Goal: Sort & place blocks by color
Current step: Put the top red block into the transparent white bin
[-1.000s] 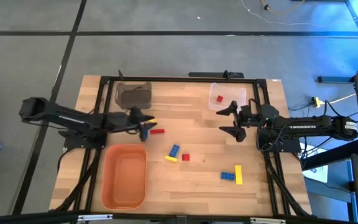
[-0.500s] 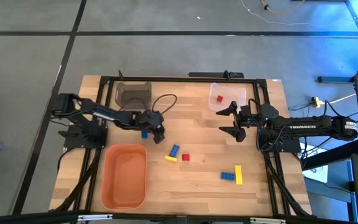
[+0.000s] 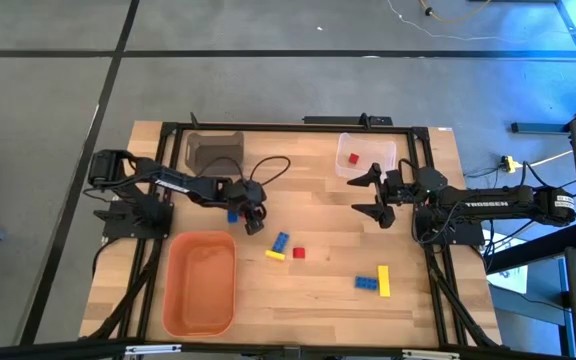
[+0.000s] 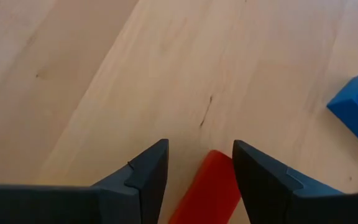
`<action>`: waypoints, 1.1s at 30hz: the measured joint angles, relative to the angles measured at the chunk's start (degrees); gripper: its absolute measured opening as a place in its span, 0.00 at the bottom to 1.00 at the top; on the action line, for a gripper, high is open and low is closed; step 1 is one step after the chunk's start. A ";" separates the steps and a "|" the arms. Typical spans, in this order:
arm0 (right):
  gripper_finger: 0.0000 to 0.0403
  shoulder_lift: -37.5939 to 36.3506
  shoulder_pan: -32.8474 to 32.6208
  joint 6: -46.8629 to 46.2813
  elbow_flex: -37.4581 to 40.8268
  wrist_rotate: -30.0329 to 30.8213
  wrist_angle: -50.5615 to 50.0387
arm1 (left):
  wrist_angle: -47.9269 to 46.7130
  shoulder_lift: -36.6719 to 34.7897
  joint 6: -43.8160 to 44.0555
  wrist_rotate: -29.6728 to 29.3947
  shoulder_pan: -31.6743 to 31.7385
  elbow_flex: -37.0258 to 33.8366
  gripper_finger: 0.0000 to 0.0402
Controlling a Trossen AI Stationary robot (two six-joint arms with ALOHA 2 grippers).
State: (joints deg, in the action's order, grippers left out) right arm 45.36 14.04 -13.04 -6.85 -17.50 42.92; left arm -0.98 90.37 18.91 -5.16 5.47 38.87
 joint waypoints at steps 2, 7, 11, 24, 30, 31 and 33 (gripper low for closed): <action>0.92 0.00 0.01 0.00 0.00 0.00 0.00 | -0.68 0.00 -0.04 0.85 -0.02 0.00 0.43; 0.92 0.00 0.00 0.02 0.00 0.00 -0.01 | -4.21 -0.11 -1.35 3.73 -0.01 0.07 0.43; 0.92 0.00 0.00 0.02 0.00 0.00 -0.01 | -4.85 -0.11 -2.70 4.67 -0.01 0.51 0.43; 0.92 -0.02 0.01 0.02 0.00 0.07 -1.77 | -22.38 -0.04 -7.61 -0.21 -5.57 7.80 0.42; 0.92 -0.02 0.02 0.02 0.00 3.96 -2.17 | -23.63 -0.04 -10.39 -6.10 -8.29 7.82 0.42; 0.92 -0.02 0.02 0.02 0.00 4.24 -2.16 | -23.46 -0.04 -10.57 -6.78 -8.51 7.82 0.42; 0.92 -0.02 0.02 0.02 0.00 4.33 -2.17 | -23.49 -0.04 -10.63 -8.24 -8.71 7.82 0.42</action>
State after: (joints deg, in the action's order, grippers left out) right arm 45.34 14.06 -13.02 -6.85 -13.17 40.75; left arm -24.47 90.32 8.29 -13.40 -3.24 46.70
